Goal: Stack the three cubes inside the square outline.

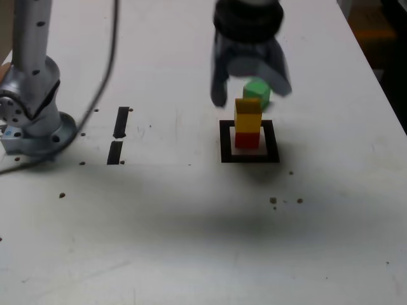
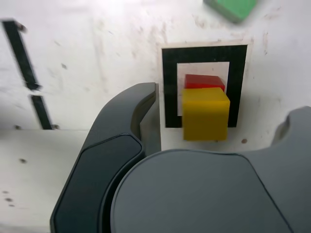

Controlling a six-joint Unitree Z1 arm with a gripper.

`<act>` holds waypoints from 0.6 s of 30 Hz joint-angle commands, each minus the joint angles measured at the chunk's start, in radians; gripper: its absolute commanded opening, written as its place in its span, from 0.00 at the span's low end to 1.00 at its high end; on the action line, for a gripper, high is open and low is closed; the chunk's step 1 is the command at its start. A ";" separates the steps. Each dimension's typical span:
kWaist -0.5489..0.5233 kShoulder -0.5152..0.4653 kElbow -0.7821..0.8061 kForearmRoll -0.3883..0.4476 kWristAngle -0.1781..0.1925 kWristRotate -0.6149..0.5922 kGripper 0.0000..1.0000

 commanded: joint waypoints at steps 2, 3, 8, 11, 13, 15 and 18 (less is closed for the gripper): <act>0.027 -0.047 -0.036 0.040 0.018 0.127 1.00; 0.038 -0.053 -0.050 0.050 0.023 0.183 1.00; 0.113 -0.022 -0.098 0.079 0.081 0.460 1.00; 0.174 0.036 -0.106 0.066 0.102 0.585 1.00; 0.221 0.094 -0.110 0.032 0.107 0.664 1.00; 0.255 0.141 -0.106 -0.016 0.109 0.715 0.99; 0.268 0.163 -0.089 -0.056 0.104 0.739 0.99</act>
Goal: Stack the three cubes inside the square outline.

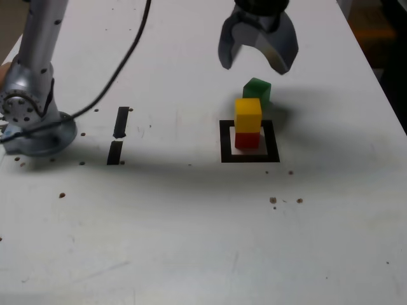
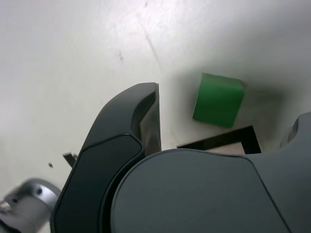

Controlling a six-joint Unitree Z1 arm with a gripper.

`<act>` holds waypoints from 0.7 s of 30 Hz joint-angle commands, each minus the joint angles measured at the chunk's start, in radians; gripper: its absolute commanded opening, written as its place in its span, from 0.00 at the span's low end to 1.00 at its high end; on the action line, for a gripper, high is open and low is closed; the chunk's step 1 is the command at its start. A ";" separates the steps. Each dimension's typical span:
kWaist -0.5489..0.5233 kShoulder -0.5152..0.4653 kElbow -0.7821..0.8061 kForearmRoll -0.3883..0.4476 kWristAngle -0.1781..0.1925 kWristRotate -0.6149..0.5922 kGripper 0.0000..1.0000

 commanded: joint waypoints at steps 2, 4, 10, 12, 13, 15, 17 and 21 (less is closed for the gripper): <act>0.002 0.010 0.026 -0.033 -0.008 0.041 0.98; 0.002 0.015 0.047 -0.055 -0.013 0.043 0.96; 0.002 0.032 0.146 -0.157 -0.034 0.044 0.87; 0.002 0.034 0.166 -0.185 -0.040 0.044 0.83; 0.002 0.034 0.173 -0.197 -0.042 0.044 0.81; 0.002 0.036 0.181 -0.217 -0.045 0.043 0.74; 0.002 0.034 0.179 -0.228 -0.047 0.041 0.64; 0.002 0.023 0.155 -0.221 -0.046 0.038 0.45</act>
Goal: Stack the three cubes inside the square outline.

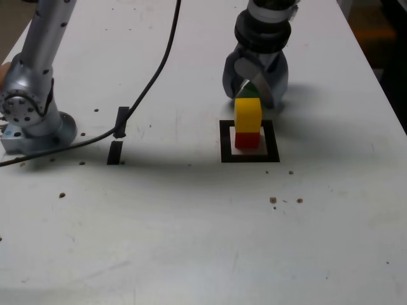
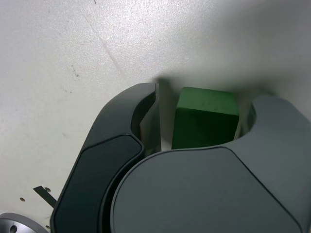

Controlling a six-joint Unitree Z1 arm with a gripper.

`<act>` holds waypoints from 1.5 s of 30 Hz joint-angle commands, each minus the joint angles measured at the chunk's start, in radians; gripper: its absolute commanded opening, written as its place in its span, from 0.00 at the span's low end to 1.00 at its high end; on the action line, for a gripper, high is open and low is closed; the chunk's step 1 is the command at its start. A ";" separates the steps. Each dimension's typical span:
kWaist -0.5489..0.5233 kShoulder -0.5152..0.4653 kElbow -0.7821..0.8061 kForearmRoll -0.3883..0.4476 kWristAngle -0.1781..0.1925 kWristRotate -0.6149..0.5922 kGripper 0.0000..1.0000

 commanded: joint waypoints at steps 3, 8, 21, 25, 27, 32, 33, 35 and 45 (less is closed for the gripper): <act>0.000 -0.021 -0.033 0.019 0.001 -0.002 0.32; 0.000 -0.025 -0.047 0.043 0.002 -0.002 0.25; 0.000 -0.027 -0.075 0.069 -0.005 -0.002 0.17; -0.005 -0.100 -0.198 0.214 -0.001 -0.018 0.15; -0.011 -0.128 -0.273 0.306 0.000 -0.039 0.15; -0.070 -0.168 -0.454 0.519 -0.004 -0.166 0.15; -0.092 -0.175 -0.473 0.539 -0.009 -0.215 0.13; -0.128 -0.185 -0.482 0.548 -0.024 -0.304 0.09; -0.208 -0.177 -0.387 0.547 -0.123 -0.589 0.04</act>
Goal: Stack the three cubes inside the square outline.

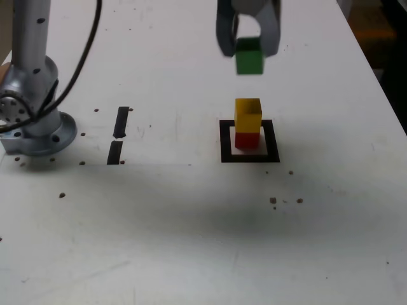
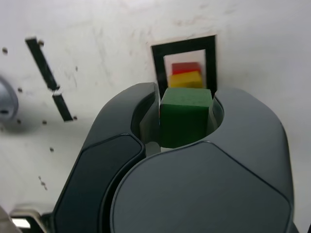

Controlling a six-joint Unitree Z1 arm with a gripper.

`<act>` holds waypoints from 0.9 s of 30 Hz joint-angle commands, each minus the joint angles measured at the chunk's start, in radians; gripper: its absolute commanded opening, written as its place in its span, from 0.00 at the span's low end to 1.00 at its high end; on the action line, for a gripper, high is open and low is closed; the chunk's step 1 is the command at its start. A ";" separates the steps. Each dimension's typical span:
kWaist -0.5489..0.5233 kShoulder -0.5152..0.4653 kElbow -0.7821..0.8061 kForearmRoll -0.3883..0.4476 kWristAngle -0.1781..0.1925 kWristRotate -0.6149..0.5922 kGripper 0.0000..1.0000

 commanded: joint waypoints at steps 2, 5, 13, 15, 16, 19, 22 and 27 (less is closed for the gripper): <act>-0.010 0.013 0.024 0.011 -0.014 -0.039 0.05; -0.019 0.025 0.026 0.008 -0.009 -0.057 0.05; -0.038 0.035 0.019 0.006 0.008 -0.079 0.05; -0.039 0.041 0.023 0.005 0.012 -0.081 0.06; -0.040 0.045 0.027 0.004 0.016 -0.082 0.07; -0.044 0.060 0.038 0.002 0.024 -0.086 0.08; -0.054 0.070 0.042 -0.001 0.026 -0.094 0.08; -0.078 0.071 0.032 -0.004 0.032 -0.116 0.08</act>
